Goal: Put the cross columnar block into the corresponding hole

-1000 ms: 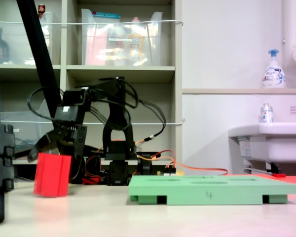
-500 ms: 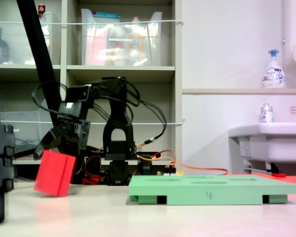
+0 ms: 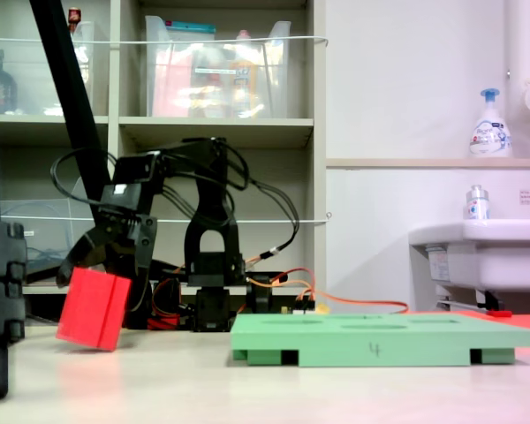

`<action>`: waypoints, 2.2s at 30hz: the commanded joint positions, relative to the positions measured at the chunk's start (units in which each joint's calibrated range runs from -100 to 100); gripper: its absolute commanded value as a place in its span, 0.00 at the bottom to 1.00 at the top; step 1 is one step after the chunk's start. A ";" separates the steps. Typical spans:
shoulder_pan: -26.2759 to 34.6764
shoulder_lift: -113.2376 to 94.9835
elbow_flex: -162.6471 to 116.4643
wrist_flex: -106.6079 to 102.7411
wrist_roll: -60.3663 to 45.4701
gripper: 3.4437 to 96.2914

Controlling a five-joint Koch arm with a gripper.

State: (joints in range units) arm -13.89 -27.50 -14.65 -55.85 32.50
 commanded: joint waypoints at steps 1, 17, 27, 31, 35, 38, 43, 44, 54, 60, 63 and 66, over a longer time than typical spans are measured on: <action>-0.78 -0.02 -0.50 -0.63 -0.83 0.25; -0.88 -8.82 -0.41 -4.29 -0.83 0.25; -0.10 -19.85 0.39 -9.58 -0.73 0.25; 0.49 -23.76 0.69 -11.22 -0.49 0.25; 2.15 -27.67 2.69 -14.78 1.32 0.25; 4.54 -30.74 3.88 -17.09 3.81 0.25; 9.47 -36.05 6.57 -21.81 9.67 0.25; 10.65 -37.73 6.57 -21.91 10.89 0.25; 22.52 -40.52 10.86 -28.07 22.86 0.25; 27.94 -40.10 12.26 -28.07 27.89 0.25; 29.99 -39.26 13.95 -28.07 29.40 0.25; 32.04 -37.31 15.35 -27.97 31.21 0.26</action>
State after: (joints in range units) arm 17.02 -65.12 -4.26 -84.04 62.20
